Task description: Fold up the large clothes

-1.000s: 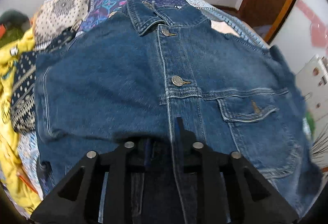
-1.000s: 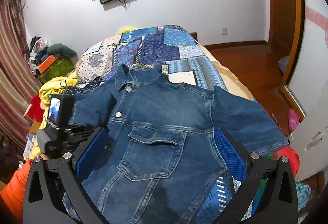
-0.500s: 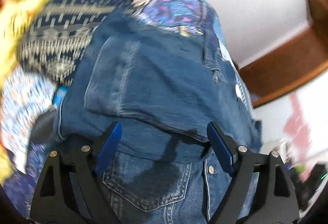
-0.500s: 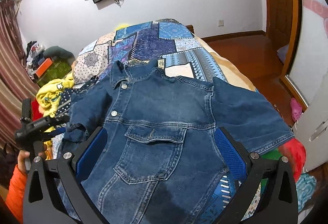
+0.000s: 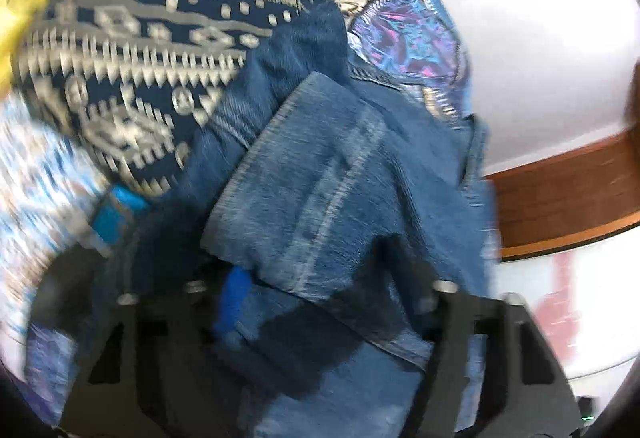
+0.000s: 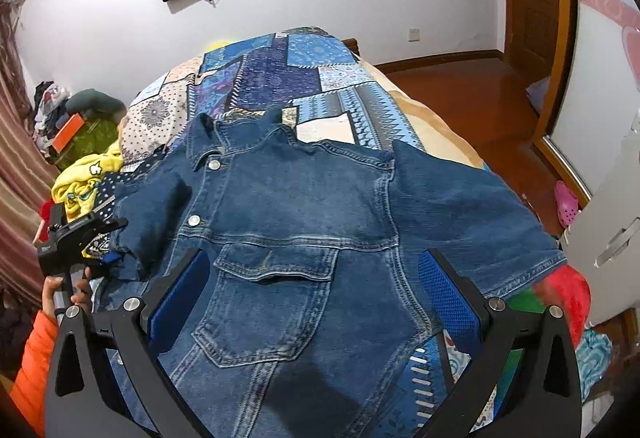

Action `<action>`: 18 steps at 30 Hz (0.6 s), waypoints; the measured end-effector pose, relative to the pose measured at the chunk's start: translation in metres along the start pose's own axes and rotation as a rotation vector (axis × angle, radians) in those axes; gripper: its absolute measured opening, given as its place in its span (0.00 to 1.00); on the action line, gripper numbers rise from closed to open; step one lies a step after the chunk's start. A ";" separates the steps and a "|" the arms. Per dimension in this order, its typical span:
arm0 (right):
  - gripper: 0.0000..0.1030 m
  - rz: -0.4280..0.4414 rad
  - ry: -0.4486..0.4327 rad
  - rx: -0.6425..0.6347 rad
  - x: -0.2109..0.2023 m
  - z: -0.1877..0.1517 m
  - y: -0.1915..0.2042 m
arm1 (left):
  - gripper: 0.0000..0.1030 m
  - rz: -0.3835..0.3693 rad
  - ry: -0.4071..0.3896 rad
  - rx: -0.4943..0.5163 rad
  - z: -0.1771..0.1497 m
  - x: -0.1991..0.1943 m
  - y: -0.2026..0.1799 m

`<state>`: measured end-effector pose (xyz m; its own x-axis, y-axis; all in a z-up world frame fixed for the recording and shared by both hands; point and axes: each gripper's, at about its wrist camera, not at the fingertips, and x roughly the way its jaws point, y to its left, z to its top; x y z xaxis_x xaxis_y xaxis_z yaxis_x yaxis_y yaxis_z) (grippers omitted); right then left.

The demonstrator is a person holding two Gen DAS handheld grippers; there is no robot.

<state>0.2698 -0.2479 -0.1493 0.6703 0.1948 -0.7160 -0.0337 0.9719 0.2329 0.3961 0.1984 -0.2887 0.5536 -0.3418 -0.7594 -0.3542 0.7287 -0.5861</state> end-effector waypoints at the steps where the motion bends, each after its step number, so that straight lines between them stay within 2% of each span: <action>1: 1.00 -0.002 0.002 0.004 0.000 0.000 -0.002 | 0.21 0.058 -0.013 0.037 0.000 0.000 -0.005; 4: 1.00 -0.005 0.003 0.016 -0.002 -0.001 -0.008 | 0.16 0.162 -0.064 0.159 0.002 -0.009 -0.030; 7: 1.00 -0.018 -0.006 0.019 -0.008 -0.001 -0.015 | 0.15 0.192 -0.162 0.294 0.000 -0.036 -0.071; 9: 1.00 -0.023 -0.012 0.024 -0.010 0.000 -0.019 | 0.14 0.158 -0.235 0.374 -0.002 -0.060 -0.106; 13: 1.00 -0.025 -0.024 0.033 -0.019 0.000 -0.028 | 0.14 0.057 -0.307 0.494 -0.010 -0.089 -0.173; 18: 1.00 -0.033 -0.039 0.040 -0.028 -0.002 -0.039 | 0.14 -0.035 -0.288 0.623 -0.040 -0.086 -0.242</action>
<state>0.2511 -0.2908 -0.1392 0.6991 0.1564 -0.6977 0.0183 0.9715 0.2362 0.4039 0.0276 -0.0934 0.7655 -0.2628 -0.5873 0.1194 0.9549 -0.2717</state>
